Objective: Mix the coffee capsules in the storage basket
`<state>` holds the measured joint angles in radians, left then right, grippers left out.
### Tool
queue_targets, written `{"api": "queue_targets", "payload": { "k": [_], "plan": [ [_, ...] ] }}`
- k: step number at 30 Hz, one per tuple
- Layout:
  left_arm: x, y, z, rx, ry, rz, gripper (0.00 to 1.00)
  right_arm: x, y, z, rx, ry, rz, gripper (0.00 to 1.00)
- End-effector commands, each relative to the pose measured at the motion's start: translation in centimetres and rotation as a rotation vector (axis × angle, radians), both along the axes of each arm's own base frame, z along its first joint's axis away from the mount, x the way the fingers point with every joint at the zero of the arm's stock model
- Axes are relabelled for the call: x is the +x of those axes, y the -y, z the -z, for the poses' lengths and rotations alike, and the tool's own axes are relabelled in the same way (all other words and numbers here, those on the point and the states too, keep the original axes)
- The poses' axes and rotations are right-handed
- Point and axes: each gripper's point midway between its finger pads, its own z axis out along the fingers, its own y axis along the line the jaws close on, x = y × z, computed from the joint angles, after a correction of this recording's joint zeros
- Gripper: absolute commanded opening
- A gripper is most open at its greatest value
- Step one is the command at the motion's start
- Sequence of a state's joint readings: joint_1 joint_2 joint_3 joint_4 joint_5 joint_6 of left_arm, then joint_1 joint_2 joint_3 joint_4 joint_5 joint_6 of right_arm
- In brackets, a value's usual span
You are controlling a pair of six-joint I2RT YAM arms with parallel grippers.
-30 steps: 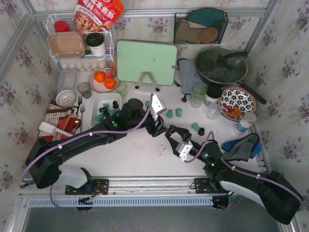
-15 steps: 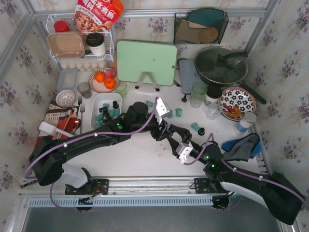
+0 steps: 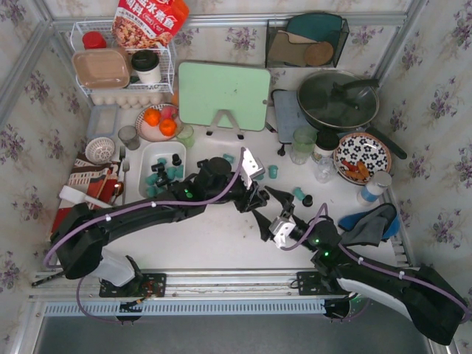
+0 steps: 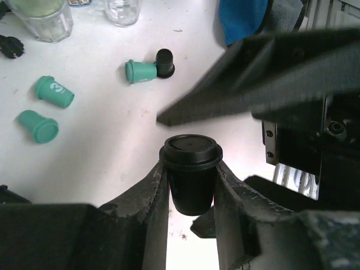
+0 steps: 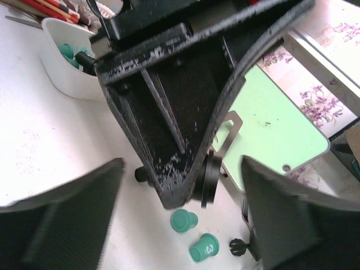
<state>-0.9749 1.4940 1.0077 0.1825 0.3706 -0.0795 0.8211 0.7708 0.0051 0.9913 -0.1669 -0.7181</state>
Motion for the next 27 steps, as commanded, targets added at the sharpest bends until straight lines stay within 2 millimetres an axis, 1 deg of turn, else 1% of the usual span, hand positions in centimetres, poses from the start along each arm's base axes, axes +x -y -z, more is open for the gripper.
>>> {"api": "queue_targets", "payload": {
  "k": [1,4,5,6,8,10,11,12,13,14,16,18,20,21,23,26,27],
  "plan": [
    [1.8,-0.9,-1.8,-0.051,0.033,-0.089,0.22,0.8,0.8,0.3,0.024,-0.046,0.063,0.99],
    [3.7,-2.9,-1.8,-0.032,0.019,-0.161,0.20,1.5,1.5,0.6,0.041,-0.089,0.115,1.00],
    [4.3,-4.1,-2.6,-0.042,0.024,-0.194,0.20,1.7,1.7,0.6,0.053,-0.108,0.134,1.00],
    [5.2,-5.2,-2.7,-0.040,0.017,-0.233,0.20,2.0,2.0,0.5,0.075,-0.132,0.155,1.00],
    [7.6,-8.2,-2.4,-0.025,-0.006,-0.347,0.20,2.6,2.7,0.0,0.159,-0.204,0.204,1.00],
    [11.1,-13.0,-1.7,0.027,-0.023,-0.537,0.21,3.9,4.0,-0.8,0.324,-0.332,0.305,1.00],
    [12.5,-15.3,-1.0,0.061,-0.034,-0.628,0.23,5.1,5.8,-0.7,0.432,-0.419,0.429,1.00],
    [13.9,-17.6,-0.4,0.089,-0.044,-0.717,0.23,5.9,6.8,-0.4,0.516,-0.496,0.515,1.00],
    [15.0,-19.7,0.4,0.113,-0.060,-0.791,0.24,6.6,8.3,-0.2,0.616,-0.564,0.627,1.00],
    [16.0,-21.6,1.2,0.132,-0.076,-0.856,0.24,7.2,9.1,0.1,0.654,-0.611,0.702,1.00],
    [17.7,-25.0,3.0,0.178,-0.111,-0.964,0.25,7.8,9.8,0.9,0.635,-0.670,0.788,1.00],
    [18.9,-27.7,5.1,0.225,-0.145,-1.043,0.25,8.1,11.3,2.5,0.637,-0.741,0.918,1.00],
    [19.8,-29.6,6.9,0.252,-0.198,-1.092,0.26,8.2,12.3,4.5,0.643,-0.824,1.020,1.00],
    [20.2,-30.4,7.5,0.255,-0.220,-1.113,0.27,8.2,12.8,5.3,0.673,-0.866,1.063,1.00],
    [20.8,-31.7,8.7,0.264,-0.261,-1.153,0.28,8.0,13.6,7.2,0.674,-0.916,1.132,0.99],
    [21.3,-33.0,9.8,0.268,-0.308,-1.194,0.33,7.7,14.4,9.7,0.666,-0.968,1.187,0.94],
    [21.3,-33.0,10.1,0.268,-0.320,-1.194,0.38,7.5,14.8,10.2,0.673,-0.981,1.200,0.92]
  ]
}}
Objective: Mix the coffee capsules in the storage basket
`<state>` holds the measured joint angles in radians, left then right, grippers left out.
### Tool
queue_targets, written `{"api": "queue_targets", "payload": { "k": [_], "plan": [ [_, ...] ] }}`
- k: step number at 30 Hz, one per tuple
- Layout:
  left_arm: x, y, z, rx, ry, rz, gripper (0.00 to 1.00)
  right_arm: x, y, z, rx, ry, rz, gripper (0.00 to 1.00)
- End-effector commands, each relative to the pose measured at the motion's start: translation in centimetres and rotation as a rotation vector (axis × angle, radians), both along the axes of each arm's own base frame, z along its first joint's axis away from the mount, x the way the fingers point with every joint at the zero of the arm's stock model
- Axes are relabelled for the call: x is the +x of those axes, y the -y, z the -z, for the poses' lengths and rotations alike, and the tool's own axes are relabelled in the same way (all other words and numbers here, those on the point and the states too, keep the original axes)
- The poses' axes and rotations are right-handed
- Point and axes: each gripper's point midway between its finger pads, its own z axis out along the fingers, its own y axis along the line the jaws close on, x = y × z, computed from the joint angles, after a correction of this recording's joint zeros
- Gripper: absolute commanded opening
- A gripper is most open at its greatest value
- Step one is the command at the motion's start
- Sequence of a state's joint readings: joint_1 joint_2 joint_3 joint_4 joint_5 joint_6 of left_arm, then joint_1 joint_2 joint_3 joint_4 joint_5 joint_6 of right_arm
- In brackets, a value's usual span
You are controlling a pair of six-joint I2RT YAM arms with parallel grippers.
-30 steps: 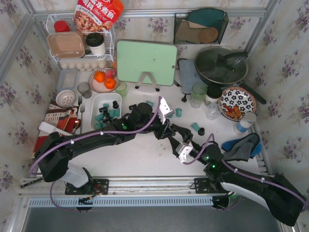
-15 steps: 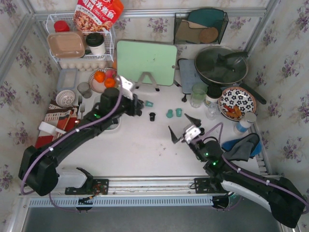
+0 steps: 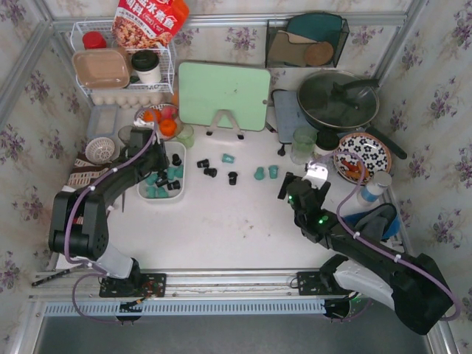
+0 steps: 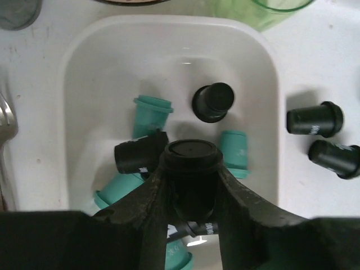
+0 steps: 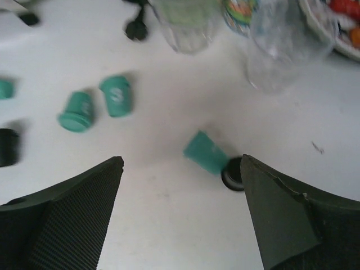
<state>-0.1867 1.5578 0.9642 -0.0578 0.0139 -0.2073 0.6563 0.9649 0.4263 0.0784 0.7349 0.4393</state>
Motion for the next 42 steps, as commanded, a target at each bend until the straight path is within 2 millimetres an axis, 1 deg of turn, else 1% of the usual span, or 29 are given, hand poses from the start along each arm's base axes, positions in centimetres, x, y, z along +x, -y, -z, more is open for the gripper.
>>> {"api": "queue_targets", "payload": {
  "k": [1,3,4,5,7,8,10,13,16,17,18,23,26,30,35,39,42],
  "plan": [
    [0.5,-0.8,0.8,-0.028,-0.028,-0.048,0.43,-1.5,2.3,3.9,0.061,-0.112,0.135,0.89],
    [0.3,-0.6,0.9,-0.037,-0.034,-0.043,0.53,-1.6,3.1,4.7,0.092,-0.119,0.161,0.85],
    [0.3,-0.6,0.9,-0.040,-0.032,-0.044,0.61,-1.6,3.3,4.9,0.109,-0.115,0.169,0.83],
    [0.1,-0.5,0.8,-0.044,-0.028,-0.044,0.65,-1.6,3.8,5.1,0.125,-0.114,0.183,0.80],
    [-0.2,-0.5,0.8,-0.045,-0.020,-0.043,0.68,-1.4,5.0,5.5,0.152,-0.110,0.219,0.75],
    [-0.5,-0.6,0.7,-0.044,-0.018,-0.042,0.69,-1.3,5.4,5.7,0.167,-0.113,0.227,0.74],
    [-0.9,-0.5,0.2,-0.042,-0.005,-0.040,0.69,-0.9,5.5,6.1,0.200,-0.122,0.214,0.72],
    [-1.5,0.1,-0.7,-0.030,0.031,-0.018,0.69,-0.4,5.7,6.4,0.224,-0.127,0.209,0.69],
    [-2.1,1.3,-1.9,-0.004,0.076,0.020,0.69,0.1,5.7,6.5,0.228,-0.132,0.205,0.66],
    [-2.2,1.8,-2.0,0.004,0.080,0.035,0.69,0.2,5.7,6.6,0.227,-0.136,0.202,0.64],
    [-2.4,2.2,-3.0,0.003,0.107,0.050,0.69,0.3,5.7,6.7,0.225,-0.141,0.202,0.61],
    [-3.2,4.3,-5.4,0.007,0.179,0.111,0.69,0.5,5.6,7.5,0.218,-0.170,0.206,0.61],
    [-3.6,5.3,-6.4,0.020,0.212,0.143,0.69,0.5,5.5,8.0,0.216,-0.185,0.207,0.60],
    [-4.2,6.6,-7.5,0.021,0.242,0.181,0.69,0.3,5.5,8.3,0.216,-0.198,0.207,0.55],
    [-4.9,8.5,-8.4,0.016,0.282,0.270,0.69,0.3,5.6,8.0,0.217,-0.189,0.210,0.39],
    [-5.4,10.3,-9.0,-0.001,0.325,0.358,0.69,0.3,5.6,7.2,0.215,-0.175,0.206,0.29],
    [-5.9,11.8,-9.2,-0.022,0.344,0.437,0.69,0.3,5.6,6.2,0.211,-0.161,0.194,0.19]
  ]
}}
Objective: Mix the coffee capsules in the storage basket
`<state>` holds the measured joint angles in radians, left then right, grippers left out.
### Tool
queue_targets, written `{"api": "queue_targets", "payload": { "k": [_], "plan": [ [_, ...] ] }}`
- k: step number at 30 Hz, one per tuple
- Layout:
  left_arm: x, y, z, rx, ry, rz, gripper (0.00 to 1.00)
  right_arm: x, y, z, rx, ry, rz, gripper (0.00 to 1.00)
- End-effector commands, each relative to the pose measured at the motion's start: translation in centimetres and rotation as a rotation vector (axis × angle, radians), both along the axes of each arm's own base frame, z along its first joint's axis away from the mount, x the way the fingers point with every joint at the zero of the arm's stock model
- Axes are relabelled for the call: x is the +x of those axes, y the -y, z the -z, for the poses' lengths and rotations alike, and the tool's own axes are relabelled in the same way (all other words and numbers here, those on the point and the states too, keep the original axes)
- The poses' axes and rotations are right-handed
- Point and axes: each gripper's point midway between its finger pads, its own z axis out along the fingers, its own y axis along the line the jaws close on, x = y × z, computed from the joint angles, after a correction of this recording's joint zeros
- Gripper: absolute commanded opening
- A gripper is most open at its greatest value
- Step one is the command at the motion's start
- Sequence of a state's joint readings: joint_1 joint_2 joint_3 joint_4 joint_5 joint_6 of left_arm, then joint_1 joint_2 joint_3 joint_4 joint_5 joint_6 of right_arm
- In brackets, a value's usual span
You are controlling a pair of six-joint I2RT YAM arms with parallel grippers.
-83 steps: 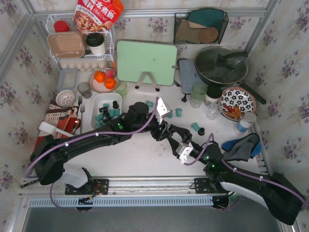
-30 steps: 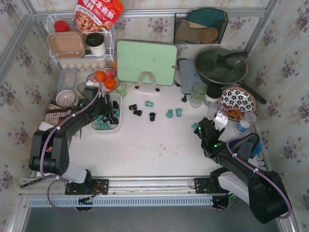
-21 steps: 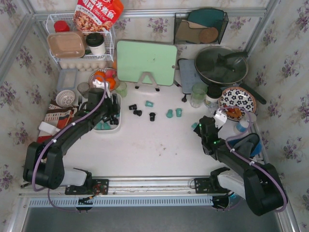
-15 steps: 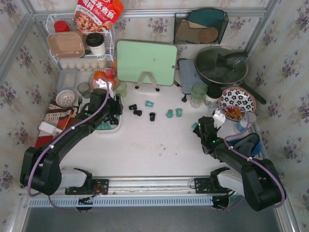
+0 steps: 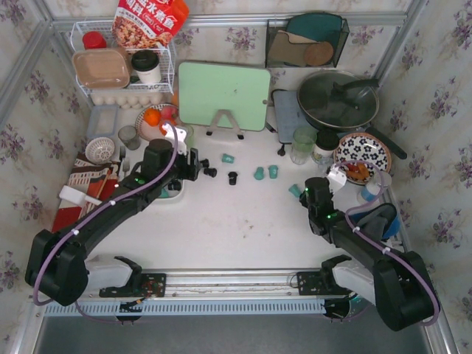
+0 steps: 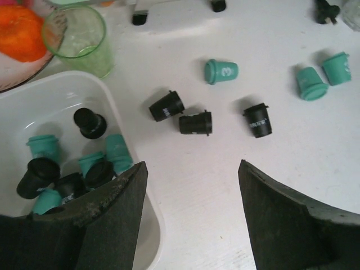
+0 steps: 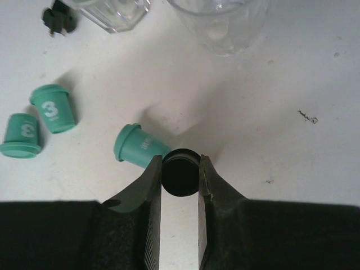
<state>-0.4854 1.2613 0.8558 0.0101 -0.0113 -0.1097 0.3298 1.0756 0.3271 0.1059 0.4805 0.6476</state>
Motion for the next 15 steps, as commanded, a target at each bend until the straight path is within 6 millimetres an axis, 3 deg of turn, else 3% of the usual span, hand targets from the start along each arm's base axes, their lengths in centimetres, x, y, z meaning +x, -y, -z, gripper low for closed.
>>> {"api": "queue_targets", "payload": {
  "k": [1,7,11,15],
  "plan": [
    [-0.4,2.7,-1.4,-0.027,0.078,0.151,0.69,0.2,0.1,-1.4,-0.012,0.025,-0.006,0.17],
    [-3.8,8.8,-2.5,-0.049,0.170,0.508,0.69,0.7,-1.4,-6.1,-0.029,0.082,-0.139,0.10],
    [-8.1,13.9,-2.1,0.000,0.254,0.791,0.71,0.6,-4.6,-9.5,0.037,0.148,-0.322,0.05],
    [-10.6,17.1,-1.6,0.079,0.399,0.922,0.79,0.0,-7.8,-11.8,0.124,0.207,-0.475,0.02]
  ]
}}
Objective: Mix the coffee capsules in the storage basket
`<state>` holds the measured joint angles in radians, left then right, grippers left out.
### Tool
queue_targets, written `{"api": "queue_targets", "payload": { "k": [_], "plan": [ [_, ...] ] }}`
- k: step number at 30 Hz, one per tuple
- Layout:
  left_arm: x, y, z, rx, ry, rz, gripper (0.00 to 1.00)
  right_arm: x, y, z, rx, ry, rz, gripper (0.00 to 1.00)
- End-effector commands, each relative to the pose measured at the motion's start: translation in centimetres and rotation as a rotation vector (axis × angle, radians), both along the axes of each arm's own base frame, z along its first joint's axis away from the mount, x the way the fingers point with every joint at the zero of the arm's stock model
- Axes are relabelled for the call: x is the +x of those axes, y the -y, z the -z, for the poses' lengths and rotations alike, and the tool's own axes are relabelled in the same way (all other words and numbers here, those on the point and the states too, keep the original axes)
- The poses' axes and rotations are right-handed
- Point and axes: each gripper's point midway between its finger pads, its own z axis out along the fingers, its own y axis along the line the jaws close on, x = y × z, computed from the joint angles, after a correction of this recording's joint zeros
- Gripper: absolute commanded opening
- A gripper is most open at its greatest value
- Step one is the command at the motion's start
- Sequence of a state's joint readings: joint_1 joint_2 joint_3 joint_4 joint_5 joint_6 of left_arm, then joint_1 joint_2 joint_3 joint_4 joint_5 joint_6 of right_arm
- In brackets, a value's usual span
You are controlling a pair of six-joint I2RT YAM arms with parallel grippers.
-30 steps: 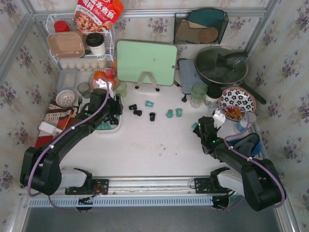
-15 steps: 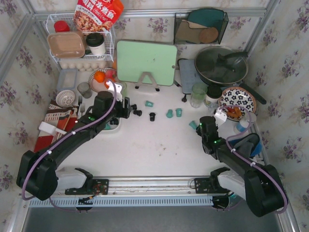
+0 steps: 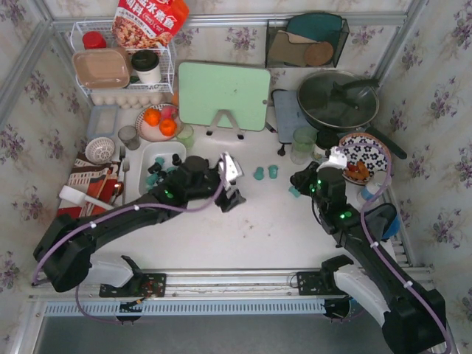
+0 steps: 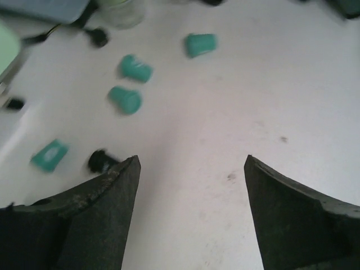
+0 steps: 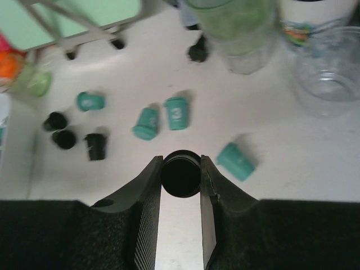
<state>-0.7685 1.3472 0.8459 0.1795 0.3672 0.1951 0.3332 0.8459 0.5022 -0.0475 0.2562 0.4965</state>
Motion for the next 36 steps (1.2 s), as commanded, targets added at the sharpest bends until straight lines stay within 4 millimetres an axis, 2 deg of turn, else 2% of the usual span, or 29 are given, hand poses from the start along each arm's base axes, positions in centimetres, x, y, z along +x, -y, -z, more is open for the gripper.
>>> {"api": "queue_targets", "payload": {
  "k": [1,4,5,6,11,13,15,20,24,28,32,36],
  "plan": [
    [-2.0,3.6,-1.4,-0.013,0.254,0.189,0.81,-1.2,-4.5,-1.8,0.072,0.027,-0.245,0.02],
    [-2.1,4.9,-2.0,-0.036,0.304,0.207,0.84,-2.1,-6.8,-2.6,0.120,0.050,-0.349,0.01],
    [-2.3,5.2,-2.2,-0.048,0.312,0.218,0.88,-2.3,-7.6,-3.0,0.134,0.064,-0.383,0.01],
    [-2.6,5.5,-2.5,-0.061,0.330,0.241,0.99,-2.6,-8.4,-3.2,0.146,0.070,-0.412,0.01],
    [-3.6,7.0,-1.3,-0.064,0.427,0.326,0.99,-4.1,-11.8,-4.2,0.177,0.099,-0.539,0.00],
    [-3.6,7.3,-1.0,-0.055,0.424,0.324,0.99,-4.4,-12.4,-4.4,0.189,0.104,-0.563,0.00],
    [-3.5,7.4,-0.8,-0.051,0.423,0.321,0.96,-5.4,-13.8,-4.6,0.208,0.100,-0.621,0.00],
    [-3.3,7.4,-1.2,-0.061,0.433,0.307,0.89,-6.1,-14.8,-4.4,0.227,0.084,-0.667,0.00],
    [-2.8,7.3,-1.1,-0.045,0.436,0.284,0.84,-6.3,-14.9,-4.5,0.232,0.083,-0.672,0.00],
    [-2.6,7.1,-0.7,-0.027,0.429,0.271,0.73,-6.5,-14.7,-5.1,0.239,0.100,-0.669,0.00],
    [-2.1,6.8,-0.3,-0.009,0.425,0.239,0.72,-6.6,-14.7,-5.6,0.245,0.111,-0.672,0.00],
    [-1.9,6.8,-0.9,-0.024,0.427,0.219,0.54,-6.6,-14.8,-5.3,0.245,0.097,-0.678,0.00]
  ]
}}
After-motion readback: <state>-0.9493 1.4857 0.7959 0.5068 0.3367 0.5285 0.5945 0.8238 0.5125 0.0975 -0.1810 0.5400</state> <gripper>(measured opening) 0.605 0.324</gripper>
